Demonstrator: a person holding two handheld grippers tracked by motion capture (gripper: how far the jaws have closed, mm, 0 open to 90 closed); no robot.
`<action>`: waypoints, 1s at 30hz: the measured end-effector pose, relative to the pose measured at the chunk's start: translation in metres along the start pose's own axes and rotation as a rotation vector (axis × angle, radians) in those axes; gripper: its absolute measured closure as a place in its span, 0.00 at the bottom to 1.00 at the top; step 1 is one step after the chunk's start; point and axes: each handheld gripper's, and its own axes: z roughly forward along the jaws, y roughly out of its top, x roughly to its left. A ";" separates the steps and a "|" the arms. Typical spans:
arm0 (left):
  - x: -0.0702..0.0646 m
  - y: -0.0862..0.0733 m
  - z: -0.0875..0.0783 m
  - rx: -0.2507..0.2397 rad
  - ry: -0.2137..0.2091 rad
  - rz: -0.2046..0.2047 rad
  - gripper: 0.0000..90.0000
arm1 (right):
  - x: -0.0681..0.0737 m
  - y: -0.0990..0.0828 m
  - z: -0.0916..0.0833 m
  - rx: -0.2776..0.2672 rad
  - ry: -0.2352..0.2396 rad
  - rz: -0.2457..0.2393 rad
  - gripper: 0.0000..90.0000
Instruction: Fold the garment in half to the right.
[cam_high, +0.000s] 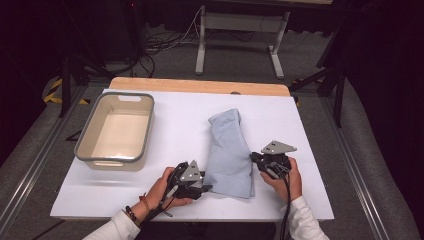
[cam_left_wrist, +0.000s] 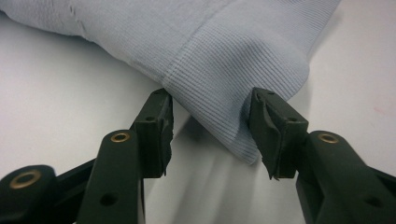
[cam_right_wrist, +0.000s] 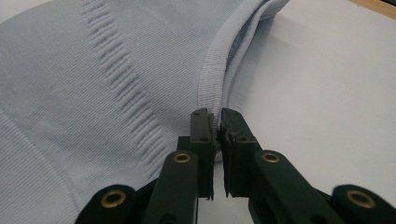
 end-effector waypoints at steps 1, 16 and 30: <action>0.001 0.000 0.001 -0.005 -0.004 0.003 0.57 | 0.001 0.000 -0.003 0.006 -0.006 0.006 0.93; -0.010 0.003 0.004 0.036 -0.006 0.057 0.53 | -0.009 -0.004 0.020 -0.003 -0.075 0.017 0.81; 0.009 0.000 -0.036 -0.099 -0.014 -0.043 0.39 | -0.007 0.000 0.001 -0.184 -0.071 0.019 0.61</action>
